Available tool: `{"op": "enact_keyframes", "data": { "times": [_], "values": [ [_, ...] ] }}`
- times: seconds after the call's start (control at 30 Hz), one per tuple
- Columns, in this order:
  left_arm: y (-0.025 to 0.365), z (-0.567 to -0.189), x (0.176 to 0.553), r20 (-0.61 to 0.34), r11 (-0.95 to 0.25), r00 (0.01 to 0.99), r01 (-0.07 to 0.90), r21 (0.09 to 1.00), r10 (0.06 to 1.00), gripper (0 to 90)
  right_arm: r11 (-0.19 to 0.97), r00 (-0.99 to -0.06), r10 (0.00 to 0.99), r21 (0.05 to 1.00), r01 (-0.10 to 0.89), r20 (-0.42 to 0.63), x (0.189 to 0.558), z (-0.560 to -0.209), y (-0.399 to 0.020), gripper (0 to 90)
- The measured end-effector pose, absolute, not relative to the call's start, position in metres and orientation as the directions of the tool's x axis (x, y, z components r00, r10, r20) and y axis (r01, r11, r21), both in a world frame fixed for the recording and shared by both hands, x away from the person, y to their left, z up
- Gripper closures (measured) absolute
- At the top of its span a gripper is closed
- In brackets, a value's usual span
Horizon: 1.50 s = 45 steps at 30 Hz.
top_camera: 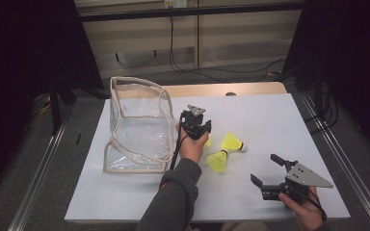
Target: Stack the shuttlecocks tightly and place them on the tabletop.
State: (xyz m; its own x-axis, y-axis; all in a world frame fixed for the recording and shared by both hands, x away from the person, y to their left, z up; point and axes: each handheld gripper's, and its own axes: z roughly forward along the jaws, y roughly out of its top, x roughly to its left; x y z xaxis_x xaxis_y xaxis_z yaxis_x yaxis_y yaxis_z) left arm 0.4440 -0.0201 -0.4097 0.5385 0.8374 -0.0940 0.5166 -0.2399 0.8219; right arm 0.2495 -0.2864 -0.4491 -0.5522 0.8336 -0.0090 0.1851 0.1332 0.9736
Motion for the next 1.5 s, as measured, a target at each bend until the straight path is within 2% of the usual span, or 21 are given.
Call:
{"op": "enact_keyframes", "data": {
  "times": [0.27,0.33,0.53,0.73,0.83,0.97,1.3,1.5],
  "values": [
    [-0.018,-0.399,0.432,-0.137,-0.216,0.569,0.509,0.833,0.811,50.4,0.131,-0.551,0.835,0.975,0.182,-0.009,0.249,-0.449,-0.287,3.0],
    [-0.018,-0.398,0.431,-0.15,-0.208,0.567,0.516,0.831,0.81,44.6,0.132,-0.548,0.836,0.975,0.181,-0.011,0.249,-0.449,-0.287,3.0],
    [-0.017,-0.393,0.425,-0.166,-0.213,0.585,0.523,0.826,0.794,39.4,0.131,-0.55,0.835,0.975,0.181,-0.01,0.247,-0.448,-0.287,3.0],
    [-0.017,-0.392,0.419,-0.19,-0.212,0.598,0.537,0.816,0.779,29.9,0.127,-0.546,0.838,0.975,0.183,-0.006,0.246,-0.449,-0.289,3.0],
    [-0.016,-0.391,0.417,-0.201,-0.212,0.601,0.544,0.812,0.774,29.0,0.128,-0.546,0.838,0.974,0.185,-0.007,0.246,-0.449,-0.288,3.0],
    [-0.016,-0.391,0.413,-0.218,-0.206,0.611,0.547,0.811,0.761,22.5,0.131,-0.548,0.836,0.974,0.184,-0.009,0.247,-0.449,-0.288,3.0],
    [-0.014,-0.393,0.401,-0.229,-0.227,0.639,0.549,0.804,0.735,12.8,0.13,-0.549,0.836,0.974,0.184,-0.008,0.246,-0.449,-0.288,3.0],
    [-0.015,-0.394,0.393,-0.253,-0.225,0.657,0.553,0.802,0.71,10.9,0.129,-0.547,0.837,0.974,0.186,-0.007,0.246,-0.449,-0.289,3.0]
  ]
}}
